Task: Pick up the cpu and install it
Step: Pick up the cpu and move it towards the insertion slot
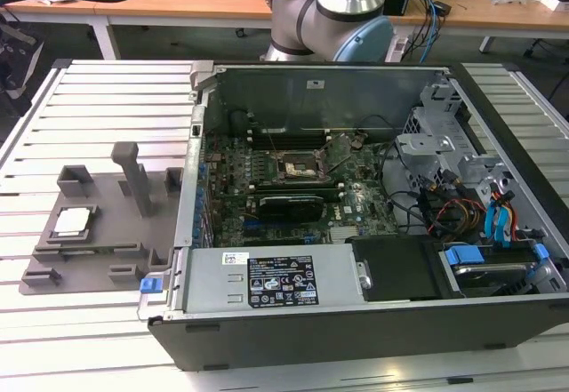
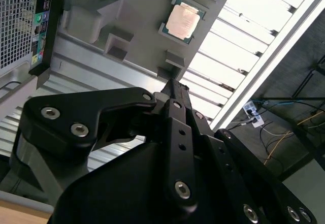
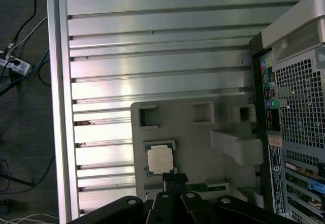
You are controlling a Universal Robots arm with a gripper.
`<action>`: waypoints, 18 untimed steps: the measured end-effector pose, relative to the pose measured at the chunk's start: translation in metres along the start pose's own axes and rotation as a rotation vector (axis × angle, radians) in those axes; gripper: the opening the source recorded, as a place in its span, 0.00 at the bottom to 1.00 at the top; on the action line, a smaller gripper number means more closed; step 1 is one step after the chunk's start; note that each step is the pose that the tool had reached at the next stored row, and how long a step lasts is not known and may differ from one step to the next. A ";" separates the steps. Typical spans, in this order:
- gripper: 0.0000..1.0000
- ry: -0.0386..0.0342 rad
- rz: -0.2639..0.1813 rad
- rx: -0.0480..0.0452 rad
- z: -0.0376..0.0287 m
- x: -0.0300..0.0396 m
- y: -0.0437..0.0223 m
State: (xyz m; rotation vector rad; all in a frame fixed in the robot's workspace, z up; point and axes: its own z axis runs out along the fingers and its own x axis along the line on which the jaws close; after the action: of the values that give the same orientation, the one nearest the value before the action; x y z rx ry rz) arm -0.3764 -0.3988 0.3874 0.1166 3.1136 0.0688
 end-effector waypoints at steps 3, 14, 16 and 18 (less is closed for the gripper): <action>0.11 0.0000 0.000 0.0000 0.0000 0.0000 0.0000; 0.66 0.0001 0.000 0.0001 0.0030 0.0003 -0.0001; 0.66 0.0000 0.000 0.0000 0.0047 0.0004 -0.0002; 0.66 0.0001 0.000 0.0000 0.0065 0.0004 -0.0003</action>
State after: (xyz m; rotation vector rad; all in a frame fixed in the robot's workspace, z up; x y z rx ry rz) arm -0.3766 -0.3988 0.3808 0.1165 3.1137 0.0688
